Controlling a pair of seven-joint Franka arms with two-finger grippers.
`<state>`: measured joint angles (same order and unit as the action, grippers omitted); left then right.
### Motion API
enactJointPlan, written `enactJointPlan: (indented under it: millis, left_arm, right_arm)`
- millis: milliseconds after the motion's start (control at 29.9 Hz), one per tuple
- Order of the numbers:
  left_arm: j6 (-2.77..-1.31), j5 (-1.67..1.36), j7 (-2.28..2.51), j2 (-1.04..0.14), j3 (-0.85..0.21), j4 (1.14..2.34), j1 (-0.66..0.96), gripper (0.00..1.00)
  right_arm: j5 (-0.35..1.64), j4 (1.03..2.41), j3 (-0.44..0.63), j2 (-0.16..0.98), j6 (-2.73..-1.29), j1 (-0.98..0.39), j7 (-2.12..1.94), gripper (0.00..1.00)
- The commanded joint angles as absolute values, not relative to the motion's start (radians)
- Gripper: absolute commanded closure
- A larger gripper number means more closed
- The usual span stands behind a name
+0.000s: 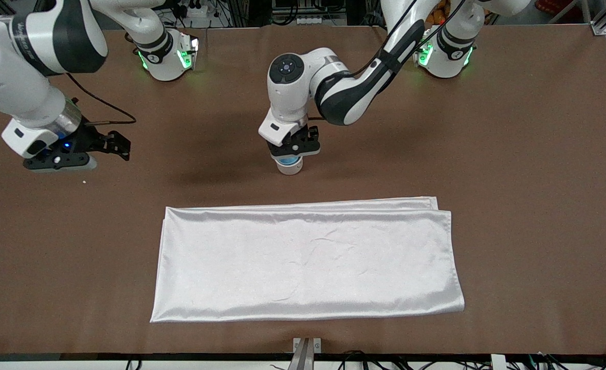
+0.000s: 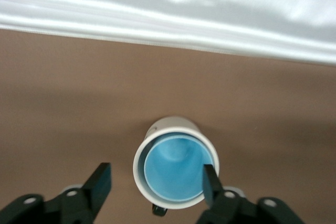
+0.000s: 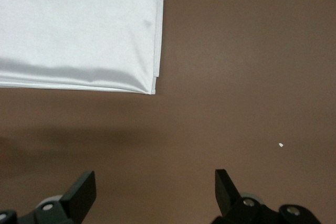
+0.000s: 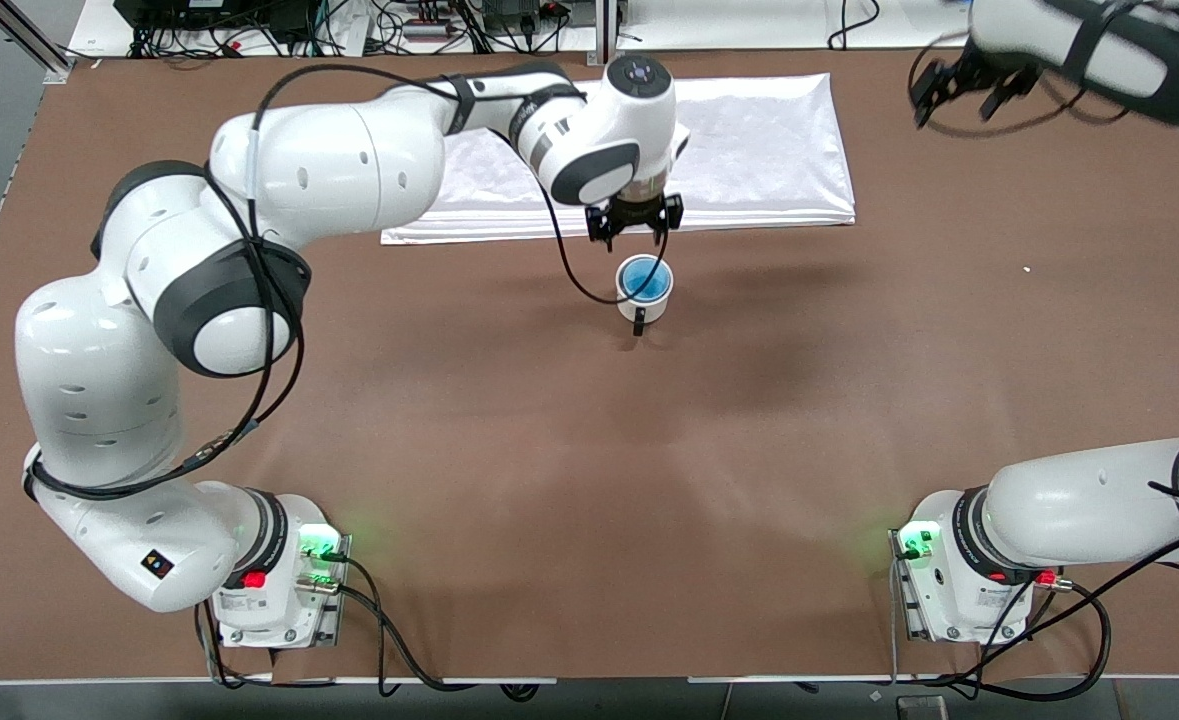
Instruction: Place blue cup into white mug on table
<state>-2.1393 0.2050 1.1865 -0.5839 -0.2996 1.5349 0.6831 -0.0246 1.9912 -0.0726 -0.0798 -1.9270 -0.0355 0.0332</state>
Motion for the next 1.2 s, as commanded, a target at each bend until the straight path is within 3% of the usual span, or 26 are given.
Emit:
enactJointPlan:
  millis: [0, 601, 1169]
  left_arm:
    - [-2.120, 0.239, 1.187, -0.503, -0.296, 1.534, 0.626, 0.00]
    - [-1.905, 0.193, 0.738, -0.258, -0.301, 1.532, 0.351, 0.00]
    - [-1.799, 0.114, 0.442, -0.175, -0.305, 1.532, 0.081, 0.00]
  right_arm:
    - [-0.032, 1.803, -0.084, -0.015, -1.767, -0.017, 0.029, 0.00]
    - [-0.028, 1.689, -0.084, -0.015, -1.681, -0.015, 0.026, 0.00]
    - [-0.023, 1.629, -0.087, -0.015, -1.671, -0.018, 0.034, 0.00]
